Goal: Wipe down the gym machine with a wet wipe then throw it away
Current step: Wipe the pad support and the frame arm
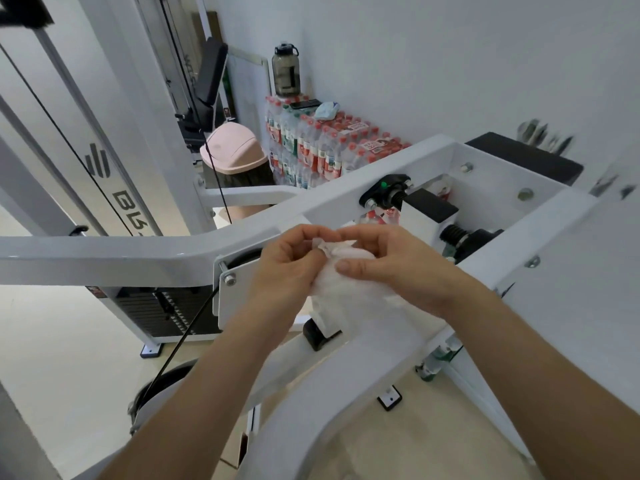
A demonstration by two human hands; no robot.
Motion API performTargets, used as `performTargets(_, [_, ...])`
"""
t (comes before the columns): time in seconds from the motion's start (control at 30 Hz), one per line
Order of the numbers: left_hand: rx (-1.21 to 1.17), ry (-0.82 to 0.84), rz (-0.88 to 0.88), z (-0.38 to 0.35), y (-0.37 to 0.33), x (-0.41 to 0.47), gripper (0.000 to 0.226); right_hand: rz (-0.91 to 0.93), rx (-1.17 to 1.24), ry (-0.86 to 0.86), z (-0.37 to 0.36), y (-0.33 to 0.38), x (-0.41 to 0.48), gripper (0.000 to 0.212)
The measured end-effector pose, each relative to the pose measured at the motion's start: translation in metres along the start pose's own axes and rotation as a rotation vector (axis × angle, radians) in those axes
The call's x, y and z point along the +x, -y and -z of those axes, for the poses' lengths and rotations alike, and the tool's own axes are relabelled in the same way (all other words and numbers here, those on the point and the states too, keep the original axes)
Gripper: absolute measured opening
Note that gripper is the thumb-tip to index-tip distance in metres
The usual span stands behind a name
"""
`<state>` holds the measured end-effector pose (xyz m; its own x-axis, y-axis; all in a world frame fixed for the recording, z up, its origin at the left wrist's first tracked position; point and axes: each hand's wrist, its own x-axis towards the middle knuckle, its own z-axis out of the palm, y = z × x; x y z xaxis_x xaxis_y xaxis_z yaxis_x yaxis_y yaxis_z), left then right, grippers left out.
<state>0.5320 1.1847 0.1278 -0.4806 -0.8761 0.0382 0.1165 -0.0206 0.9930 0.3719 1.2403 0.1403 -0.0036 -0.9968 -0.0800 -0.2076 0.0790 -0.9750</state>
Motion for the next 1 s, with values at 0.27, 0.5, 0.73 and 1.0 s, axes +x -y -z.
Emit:
performTargets(0.27, [0.243, -0.221, -0.162, -0.014, -0.007, 0.008, 0.015, -0.105, 0.206, -0.212, 0.028, -0.008, 0.003, 0.035])
performTargets(0.5, [0.742, -0.248, -0.244, -0.016, -0.008, 0.039, 0.016, -0.153, 0.535, -0.190, 0.069, -0.005, 0.037, 0.030])
performTargets(0.73, [1.512, -0.172, -0.211, -0.051, -0.005, 0.076, 0.026, -0.010, -0.471, 0.109, 0.132, -0.007, 0.093, 0.027])
performTargets(1.0, [1.494, 0.074, -0.206, -0.053, 0.035, 0.069, 0.045, 0.138, -1.249, 0.663, 0.071, -0.067, 0.150, 0.032])
